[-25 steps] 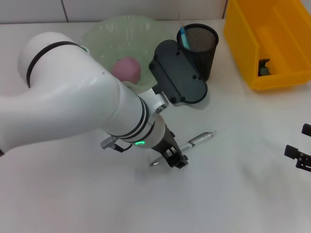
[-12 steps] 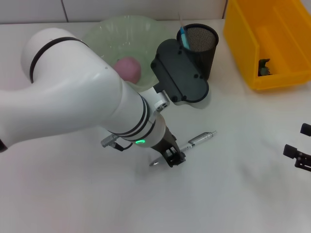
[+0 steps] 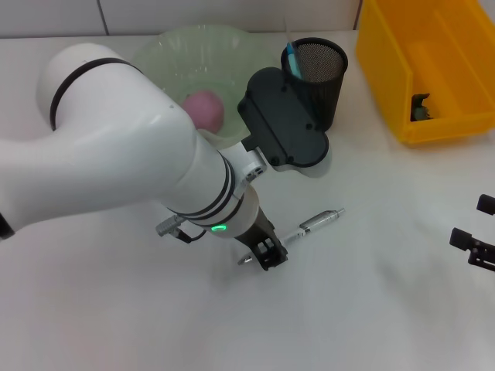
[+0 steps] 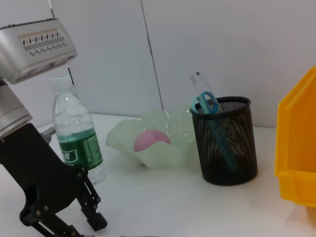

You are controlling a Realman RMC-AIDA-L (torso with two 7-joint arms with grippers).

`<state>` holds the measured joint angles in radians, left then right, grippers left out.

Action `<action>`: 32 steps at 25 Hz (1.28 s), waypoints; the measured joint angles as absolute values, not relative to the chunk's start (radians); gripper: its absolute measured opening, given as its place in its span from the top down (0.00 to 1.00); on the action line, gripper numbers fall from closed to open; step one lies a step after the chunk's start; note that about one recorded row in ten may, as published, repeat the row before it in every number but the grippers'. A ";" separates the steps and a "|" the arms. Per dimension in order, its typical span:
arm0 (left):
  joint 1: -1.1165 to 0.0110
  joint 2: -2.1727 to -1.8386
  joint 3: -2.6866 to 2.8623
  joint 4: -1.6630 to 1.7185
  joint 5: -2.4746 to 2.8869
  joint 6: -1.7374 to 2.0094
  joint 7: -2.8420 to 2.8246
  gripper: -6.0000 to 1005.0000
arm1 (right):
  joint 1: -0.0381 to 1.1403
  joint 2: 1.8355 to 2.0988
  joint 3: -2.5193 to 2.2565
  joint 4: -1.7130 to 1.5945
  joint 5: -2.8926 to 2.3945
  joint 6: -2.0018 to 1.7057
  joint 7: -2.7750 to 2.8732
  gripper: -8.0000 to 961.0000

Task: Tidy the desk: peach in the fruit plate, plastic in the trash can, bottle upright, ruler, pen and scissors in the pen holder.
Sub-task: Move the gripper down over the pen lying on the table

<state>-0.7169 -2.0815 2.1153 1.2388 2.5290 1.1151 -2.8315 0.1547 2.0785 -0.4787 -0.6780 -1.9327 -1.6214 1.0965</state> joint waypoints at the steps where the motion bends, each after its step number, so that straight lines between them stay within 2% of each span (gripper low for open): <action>1: -0.718 -2.082 2.115 1.239 2.526 1.119 -2.828 0.59 | 0.155 2.078 -0.479 -0.678 -1.933 -1.621 1.097 0.14; 8: -0.728 -2.082 2.112 1.237 2.507 1.131 -2.806 0.60 | 0.156 2.078 -0.479 -0.678 -1.933 -1.621 1.109 0.14; 13: -0.732 -2.082 2.109 1.225 2.504 1.128 -2.804 0.81 | 0.156 2.078 -0.480 -0.677 -1.933 -1.620 1.110 0.14; 18: -0.734 -2.081 2.109 1.227 2.503 1.134 -2.789 0.88 | 0.156 2.078 -0.479 -0.676 -1.933 -1.620 1.112 0.14; 32: -0.728 -2.082 2.105 1.262 2.502 1.154 -2.777 0.88 | 0.156 2.079 -0.479 -0.676 -1.934 -1.620 1.116 0.14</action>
<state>-0.7284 -2.0816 2.1045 1.2615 2.5019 1.1543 -2.7770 0.1565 2.0785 -0.4786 -0.6763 -1.9345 -1.6198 1.1161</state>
